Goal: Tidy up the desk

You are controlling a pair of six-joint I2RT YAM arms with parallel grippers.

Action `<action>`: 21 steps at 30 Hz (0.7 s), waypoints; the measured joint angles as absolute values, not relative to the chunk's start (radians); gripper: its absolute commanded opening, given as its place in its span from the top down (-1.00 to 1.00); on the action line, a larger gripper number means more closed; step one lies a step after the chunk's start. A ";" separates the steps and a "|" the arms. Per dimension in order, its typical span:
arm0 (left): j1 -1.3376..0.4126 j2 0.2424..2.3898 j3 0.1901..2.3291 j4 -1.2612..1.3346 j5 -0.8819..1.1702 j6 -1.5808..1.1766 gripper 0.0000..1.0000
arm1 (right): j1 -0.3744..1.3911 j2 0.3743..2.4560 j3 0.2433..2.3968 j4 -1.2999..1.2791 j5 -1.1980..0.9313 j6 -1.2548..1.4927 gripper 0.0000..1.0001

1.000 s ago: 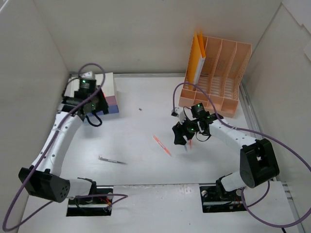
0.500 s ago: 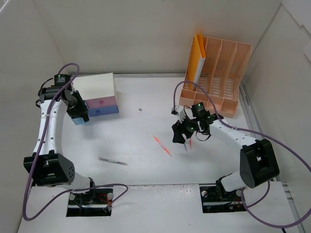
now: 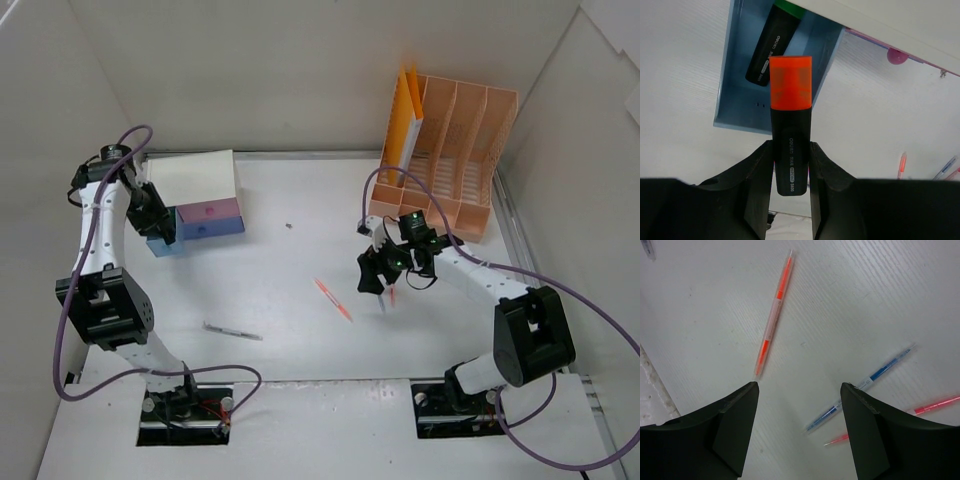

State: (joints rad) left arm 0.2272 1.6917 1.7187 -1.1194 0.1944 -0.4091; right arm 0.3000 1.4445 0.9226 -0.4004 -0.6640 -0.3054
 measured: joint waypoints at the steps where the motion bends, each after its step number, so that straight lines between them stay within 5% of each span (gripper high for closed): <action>1: 0.231 1.701 1.719 -1.120 0.198 -0.405 0.99 | 0.300 1.444 0.923 -0.400 -0.664 -0.305 -0.27; 10: 0.267 1.766 1.748 -1.126 0.226 -0.379 0.91 | 0.292 1.446 0.922 -0.394 -0.668 -0.302 -0.27; 21: 0.300 1.867 1.855 -1.129 0.240 -0.371 0.43 | 0.292 1.457 0.922 -0.393 -0.671 -0.301 -0.27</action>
